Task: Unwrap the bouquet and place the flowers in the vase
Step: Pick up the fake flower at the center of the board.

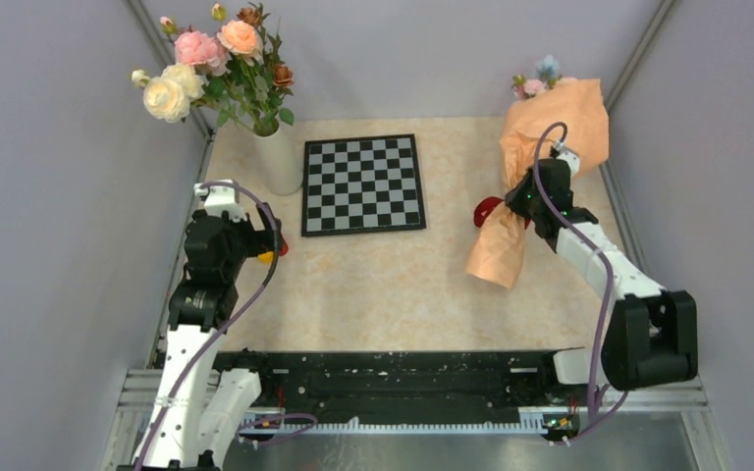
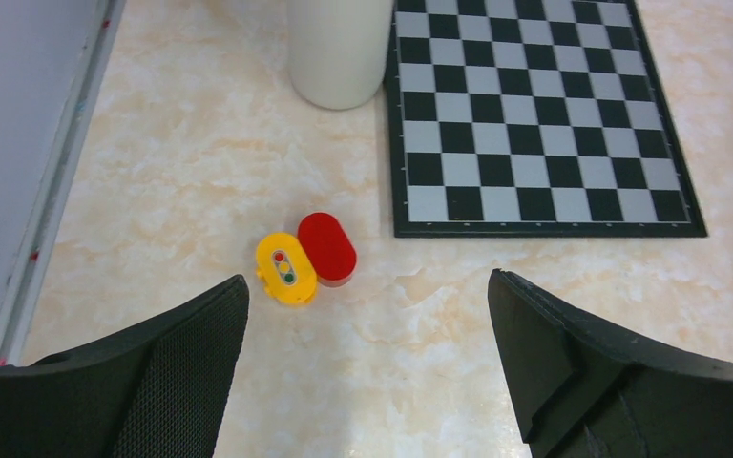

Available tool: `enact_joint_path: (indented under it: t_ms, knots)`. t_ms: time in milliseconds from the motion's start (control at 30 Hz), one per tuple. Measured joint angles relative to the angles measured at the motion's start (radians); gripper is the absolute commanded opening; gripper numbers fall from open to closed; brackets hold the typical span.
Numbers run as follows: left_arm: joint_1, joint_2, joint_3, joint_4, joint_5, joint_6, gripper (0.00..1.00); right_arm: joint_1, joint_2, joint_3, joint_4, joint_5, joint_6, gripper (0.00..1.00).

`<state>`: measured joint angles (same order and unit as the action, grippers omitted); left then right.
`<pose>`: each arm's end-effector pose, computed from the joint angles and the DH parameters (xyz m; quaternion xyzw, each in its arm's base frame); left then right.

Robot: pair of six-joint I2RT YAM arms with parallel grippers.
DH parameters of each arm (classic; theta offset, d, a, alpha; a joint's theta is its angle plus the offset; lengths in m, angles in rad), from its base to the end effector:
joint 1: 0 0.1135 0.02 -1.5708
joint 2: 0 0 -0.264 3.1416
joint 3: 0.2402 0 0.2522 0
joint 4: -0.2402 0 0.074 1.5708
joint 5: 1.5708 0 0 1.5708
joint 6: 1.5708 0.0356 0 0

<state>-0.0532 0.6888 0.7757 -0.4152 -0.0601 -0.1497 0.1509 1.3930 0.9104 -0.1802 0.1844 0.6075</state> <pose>0.1586 -0.0063 0.3270 -0.0567 0.8110 -0.0346 0.5813 0.3016 0.0393 0.2457 0.2419 0.8625 0.0848 0.4363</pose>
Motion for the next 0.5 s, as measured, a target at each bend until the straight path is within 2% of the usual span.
enact_joint_path:
  t_ms: [167, 267, 367, 500]
  knots:
    - [-0.001, -0.008, 0.0, 0.019, 0.117, -0.016, 0.99, 0.018, -0.161, 0.0, 0.084, -0.143, -0.048, 0.02]
    - [-0.001, -0.007, 0.01, 0.033, 0.22, -0.076, 0.99, 0.072, -0.222, 0.001, 0.128, -0.215, -0.068, 0.02]
    - [-0.006, -0.003, 0.023, 0.117, 0.353, -0.186, 0.99, 0.169, -0.253, 0.003, 0.185, -0.294, -0.076, 0.01]
    - [-0.055, 0.011, 0.023, 0.322, 0.522, -0.359, 0.99, 0.291, -0.254, 0.007, 0.278, -0.412, -0.056, 0.0]
